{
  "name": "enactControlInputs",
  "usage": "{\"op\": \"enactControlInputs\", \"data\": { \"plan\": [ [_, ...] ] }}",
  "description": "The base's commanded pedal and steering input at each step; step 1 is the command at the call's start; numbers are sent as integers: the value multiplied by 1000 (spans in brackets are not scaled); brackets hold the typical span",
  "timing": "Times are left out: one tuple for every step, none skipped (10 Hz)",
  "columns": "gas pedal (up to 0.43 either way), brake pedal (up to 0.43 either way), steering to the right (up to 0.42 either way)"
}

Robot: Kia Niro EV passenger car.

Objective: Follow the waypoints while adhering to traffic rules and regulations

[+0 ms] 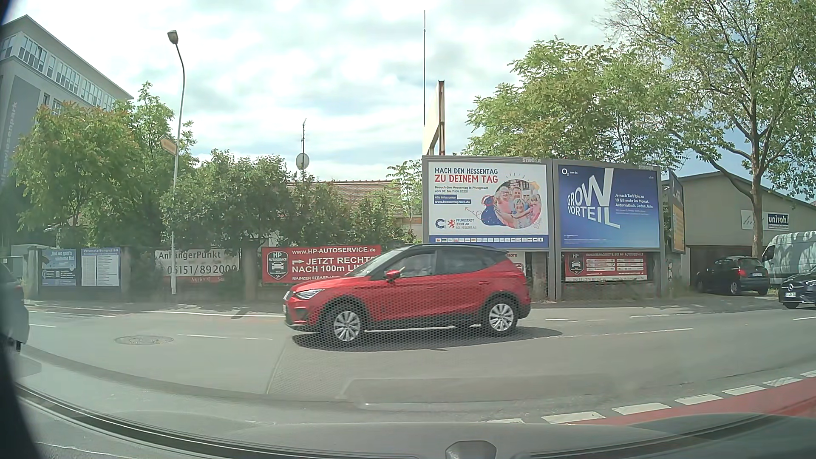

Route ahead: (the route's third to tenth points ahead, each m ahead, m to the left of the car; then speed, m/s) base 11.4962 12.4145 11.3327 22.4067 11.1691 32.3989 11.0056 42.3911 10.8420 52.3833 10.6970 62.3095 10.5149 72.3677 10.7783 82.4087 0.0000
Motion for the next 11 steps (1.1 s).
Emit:
{"op": "enactControlInputs", "data": {
  "plan": [
    [0, 287, -212],
    [0, 287, -212],
    [0, 287, -212],
    [0, 287, -212],
    [0, 287, -212],
    [0, 287, -212],
    [0, 287, -212],
    [0, 287, -212],
    [0, 287, -212],
    [0, 287, -212],
    [0, 287, -212]
  ]
}}
